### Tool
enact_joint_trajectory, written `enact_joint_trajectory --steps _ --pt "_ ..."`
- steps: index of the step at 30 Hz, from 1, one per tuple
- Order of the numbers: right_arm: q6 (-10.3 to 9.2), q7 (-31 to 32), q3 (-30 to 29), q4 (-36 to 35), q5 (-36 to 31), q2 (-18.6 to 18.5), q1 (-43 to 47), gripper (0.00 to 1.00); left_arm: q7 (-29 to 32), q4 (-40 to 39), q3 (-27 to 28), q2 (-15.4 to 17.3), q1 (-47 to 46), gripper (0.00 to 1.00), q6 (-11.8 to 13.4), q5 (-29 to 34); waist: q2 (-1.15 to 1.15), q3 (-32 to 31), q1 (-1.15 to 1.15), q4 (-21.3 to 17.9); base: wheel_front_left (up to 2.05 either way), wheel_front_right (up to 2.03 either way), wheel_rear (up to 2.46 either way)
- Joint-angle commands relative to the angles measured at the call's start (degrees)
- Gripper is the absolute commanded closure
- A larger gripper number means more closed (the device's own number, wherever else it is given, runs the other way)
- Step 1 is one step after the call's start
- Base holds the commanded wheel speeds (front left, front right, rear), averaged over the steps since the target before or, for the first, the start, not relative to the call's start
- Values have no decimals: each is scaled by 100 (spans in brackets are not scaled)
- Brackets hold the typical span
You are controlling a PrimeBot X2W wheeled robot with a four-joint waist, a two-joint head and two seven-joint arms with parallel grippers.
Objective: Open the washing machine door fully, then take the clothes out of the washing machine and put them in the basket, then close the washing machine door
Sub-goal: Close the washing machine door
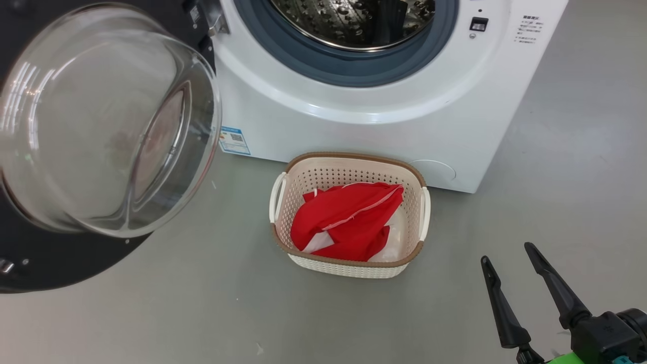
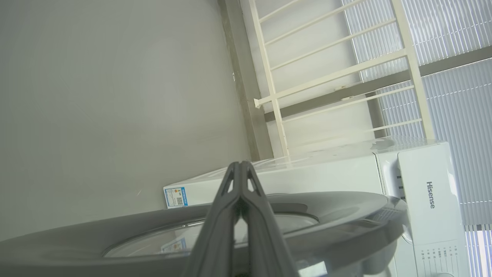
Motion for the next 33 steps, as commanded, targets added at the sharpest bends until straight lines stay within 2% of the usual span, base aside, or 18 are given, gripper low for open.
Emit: enact_joint_trajectory --steps 1,8,17,23,33 --pt "28 -54 102 -162 14 -81 -228 0 129 -101 35 266 -84 100 -81 -60 0 7 0 38 0 0 0" --pt "28 -85 87 -119 18 -81 -249 0 461 -138 -15 201 19 100 -210 -148 0 12 0 167 0 0 0" --pt "28 -159 102 -26 76 -81 -279 0 1224 -430 -110 59 357 100 -416 -354 0 -45 0 204 0 0 0" --pt "28 -223 81 14 135 -81 -247 0 1437 -807 -150 -52 609 100 -461 -410 0 -74 0 223 0 0 0" --pt "28 -336 80 135 231 -81 -222 0 1689 -1659 -134 -330 1114 100 -399 -567 0 -150 0 284 0 0 0"
